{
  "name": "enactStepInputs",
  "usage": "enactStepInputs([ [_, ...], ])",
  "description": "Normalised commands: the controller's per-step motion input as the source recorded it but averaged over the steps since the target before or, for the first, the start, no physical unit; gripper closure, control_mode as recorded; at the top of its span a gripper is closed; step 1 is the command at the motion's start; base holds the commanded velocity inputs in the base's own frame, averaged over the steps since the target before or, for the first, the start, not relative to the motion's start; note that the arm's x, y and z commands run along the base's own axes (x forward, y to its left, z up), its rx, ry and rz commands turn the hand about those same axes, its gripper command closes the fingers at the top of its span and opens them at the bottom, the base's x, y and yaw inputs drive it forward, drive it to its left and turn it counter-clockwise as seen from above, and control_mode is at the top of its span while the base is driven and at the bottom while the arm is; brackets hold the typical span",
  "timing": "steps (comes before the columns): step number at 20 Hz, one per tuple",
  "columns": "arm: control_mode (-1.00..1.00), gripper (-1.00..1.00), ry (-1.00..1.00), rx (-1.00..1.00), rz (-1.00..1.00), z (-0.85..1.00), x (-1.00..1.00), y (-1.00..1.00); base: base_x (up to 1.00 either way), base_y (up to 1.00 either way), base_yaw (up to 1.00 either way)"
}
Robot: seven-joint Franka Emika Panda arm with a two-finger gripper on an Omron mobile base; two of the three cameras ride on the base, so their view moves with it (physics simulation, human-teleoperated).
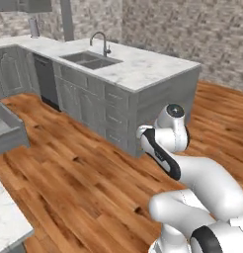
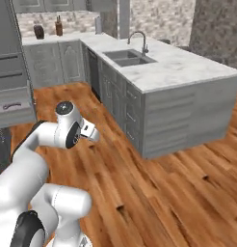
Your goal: Open the drawer on the right and place the cutting tools on the cutting board.
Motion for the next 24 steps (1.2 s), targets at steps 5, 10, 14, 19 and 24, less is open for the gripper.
enactStepInputs([
  [5, 1.00, -1.00, 0.00, 0.00, 0.00, 0.00, 0.00, 0.00, 1.00, -0.23, 0.53],
  [10, 1.00, -1.00, 0.00, 0.00, 0.00, 0.00, 0.00, 0.00, 1.00, -0.24, 0.53],
  [14, 1.00, -1.00, 0.00, 0.00, 0.00, 0.00, 0.00, 0.00, 1.00, -0.63, 0.32],
  [19, 1.00, -1.00, 0.00, 0.00, 0.00, 0.00, 0.00, 0.00, 1.00, -0.59, 0.25],
  [24, 1.00, -1.00, 0.00, 0.00, 0.00, 0.00, 0.00, 0.00, 1.00, -0.32, 0.12],
])
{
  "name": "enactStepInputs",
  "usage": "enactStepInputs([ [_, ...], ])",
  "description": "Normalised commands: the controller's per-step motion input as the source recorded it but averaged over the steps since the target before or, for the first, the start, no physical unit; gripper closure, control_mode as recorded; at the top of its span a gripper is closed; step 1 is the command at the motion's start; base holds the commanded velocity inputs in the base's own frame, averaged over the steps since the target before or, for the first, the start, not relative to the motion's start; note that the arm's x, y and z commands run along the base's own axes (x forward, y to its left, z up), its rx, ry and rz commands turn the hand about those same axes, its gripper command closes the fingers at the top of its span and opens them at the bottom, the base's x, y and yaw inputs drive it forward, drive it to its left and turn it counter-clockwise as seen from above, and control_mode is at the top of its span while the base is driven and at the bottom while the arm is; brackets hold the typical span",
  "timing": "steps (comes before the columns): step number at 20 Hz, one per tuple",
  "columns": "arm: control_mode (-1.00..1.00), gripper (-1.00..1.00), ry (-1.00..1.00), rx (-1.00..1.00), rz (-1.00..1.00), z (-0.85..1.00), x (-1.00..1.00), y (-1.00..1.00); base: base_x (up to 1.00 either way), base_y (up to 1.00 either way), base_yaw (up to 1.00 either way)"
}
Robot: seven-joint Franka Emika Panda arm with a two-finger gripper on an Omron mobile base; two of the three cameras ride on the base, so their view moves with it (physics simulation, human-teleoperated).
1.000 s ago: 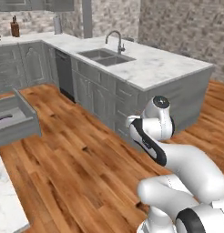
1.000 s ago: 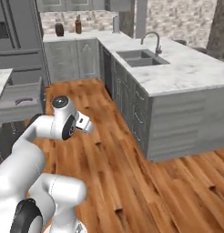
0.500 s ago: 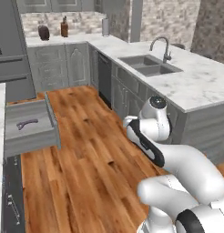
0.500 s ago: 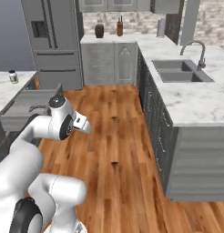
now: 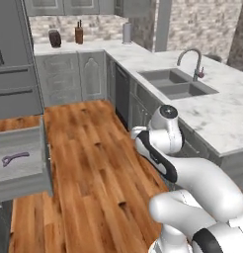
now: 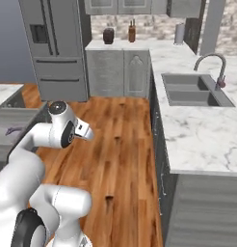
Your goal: Open the drawer on the right and place the cutting tools on the cutting board.
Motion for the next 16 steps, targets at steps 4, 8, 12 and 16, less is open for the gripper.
enactStepInputs([
  [4, 1.00, -1.00, 0.00, 0.00, 0.00, 0.00, 0.00, 0.00, 0.99, 0.00, 0.00],
  [8, 1.00, -1.00, 0.00, 0.00, 0.00, 0.00, 0.00, 0.00, 0.82, 0.00, 0.00],
  [12, 1.00, -1.00, 0.00, 0.00, 0.00, 0.00, 0.00, 0.00, 0.89, -0.07, 0.01],
  [16, 1.00, -1.00, 0.00, 0.00, 0.00, 0.00, 0.00, 0.00, 0.50, -0.62, 0.18],
])
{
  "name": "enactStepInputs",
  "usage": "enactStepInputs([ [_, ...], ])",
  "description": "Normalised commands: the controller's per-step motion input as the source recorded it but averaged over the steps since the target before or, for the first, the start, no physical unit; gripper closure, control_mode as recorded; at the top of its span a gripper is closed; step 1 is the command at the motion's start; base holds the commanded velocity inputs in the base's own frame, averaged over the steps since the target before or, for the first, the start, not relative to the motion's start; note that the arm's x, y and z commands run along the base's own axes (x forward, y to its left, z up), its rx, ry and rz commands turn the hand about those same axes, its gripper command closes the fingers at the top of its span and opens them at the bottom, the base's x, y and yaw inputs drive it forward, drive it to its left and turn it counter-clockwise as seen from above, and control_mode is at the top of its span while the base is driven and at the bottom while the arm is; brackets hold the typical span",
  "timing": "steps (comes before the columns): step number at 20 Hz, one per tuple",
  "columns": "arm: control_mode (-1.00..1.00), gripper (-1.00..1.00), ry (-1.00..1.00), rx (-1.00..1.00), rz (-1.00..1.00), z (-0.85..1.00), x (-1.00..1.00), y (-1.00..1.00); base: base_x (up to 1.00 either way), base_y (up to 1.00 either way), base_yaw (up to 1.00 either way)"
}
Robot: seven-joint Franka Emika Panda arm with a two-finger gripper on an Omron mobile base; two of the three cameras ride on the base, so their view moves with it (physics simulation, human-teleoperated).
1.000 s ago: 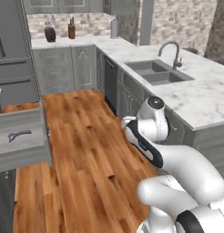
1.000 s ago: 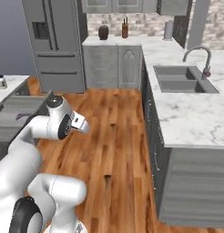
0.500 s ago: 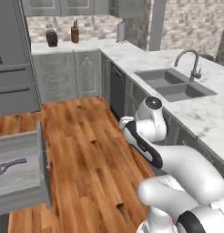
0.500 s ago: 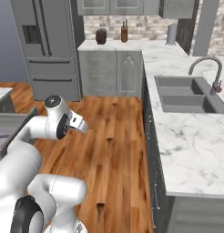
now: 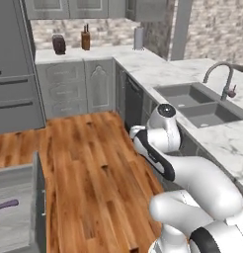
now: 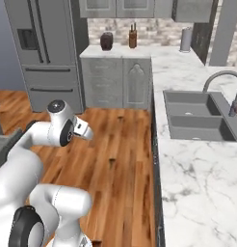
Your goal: Open the drawer on the right and place the cutting tools on the cutting board.
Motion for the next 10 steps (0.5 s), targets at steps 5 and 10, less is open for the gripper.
enactStepInputs([
  [5, 1.00, -1.00, 0.00, 0.00, 0.00, 0.00, 0.00, 0.00, 0.57, -0.31, 0.11],
  [10, 1.00, -1.00, 0.00, 0.00, 0.00, 0.00, 0.00, 0.00, 0.61, -0.31, 0.10],
])
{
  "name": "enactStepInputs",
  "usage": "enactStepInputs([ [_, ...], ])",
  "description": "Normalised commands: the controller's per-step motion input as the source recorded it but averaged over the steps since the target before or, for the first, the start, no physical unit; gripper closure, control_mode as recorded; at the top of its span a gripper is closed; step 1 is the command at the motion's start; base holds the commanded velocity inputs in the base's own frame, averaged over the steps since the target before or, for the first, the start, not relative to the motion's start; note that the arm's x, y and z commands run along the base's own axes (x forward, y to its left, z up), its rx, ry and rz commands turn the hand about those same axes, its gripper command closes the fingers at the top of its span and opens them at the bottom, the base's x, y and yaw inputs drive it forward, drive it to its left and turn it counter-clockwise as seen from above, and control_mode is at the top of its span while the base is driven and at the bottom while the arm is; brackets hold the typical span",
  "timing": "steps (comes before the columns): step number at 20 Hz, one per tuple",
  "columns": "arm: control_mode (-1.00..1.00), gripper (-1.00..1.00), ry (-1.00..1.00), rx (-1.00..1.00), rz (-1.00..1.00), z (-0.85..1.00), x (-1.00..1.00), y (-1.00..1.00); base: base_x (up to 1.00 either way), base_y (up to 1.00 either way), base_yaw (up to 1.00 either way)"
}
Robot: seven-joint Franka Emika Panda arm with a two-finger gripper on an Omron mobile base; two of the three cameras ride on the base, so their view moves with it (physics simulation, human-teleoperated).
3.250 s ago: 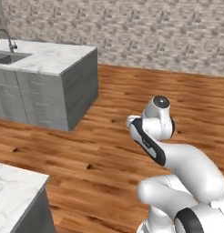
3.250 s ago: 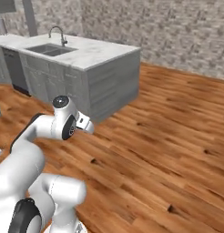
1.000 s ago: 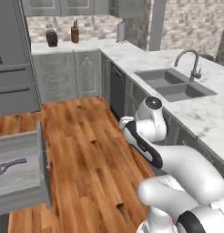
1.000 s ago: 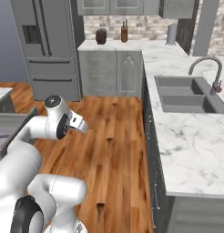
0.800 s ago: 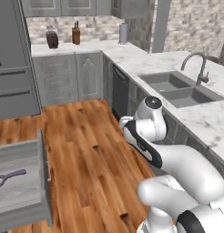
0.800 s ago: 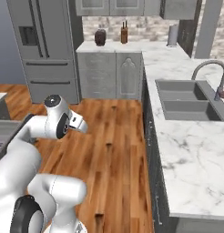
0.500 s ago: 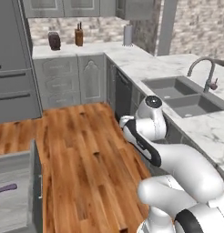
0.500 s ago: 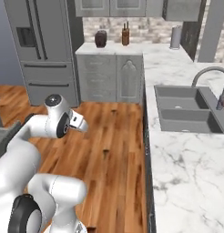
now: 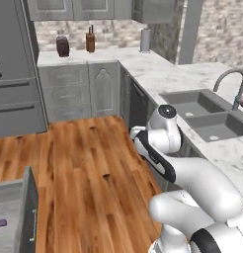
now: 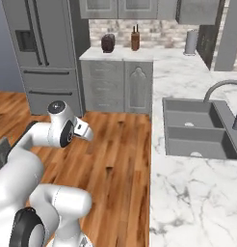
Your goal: Open the drawer on the right and place the cutting tools on the cutting board.
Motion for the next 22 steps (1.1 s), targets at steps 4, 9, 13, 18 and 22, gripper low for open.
enactStepInputs([
  [4, 1.00, -1.00, 0.00, 0.00, 0.00, 0.00, 0.00, 0.00, 0.64, -0.33, 0.10],
  [9, 1.00, -1.00, 0.00, 0.00, 0.00, 0.00, 0.00, 0.00, 0.78, -0.48, 0.15],
  [13, 1.00, -1.00, 0.00, 0.00, 0.00, 0.00, 0.00, 0.00, 0.97, -0.39, 0.11],
  [18, 1.00, -1.00, 0.00, 0.00, 0.00, 0.00, 0.00, 0.00, 1.00, -0.26, 0.08],
  [22, 1.00, -1.00, 0.00, 0.00, 0.00, 0.00, 0.00, 0.00, 1.00, -0.18, 0.05],
])
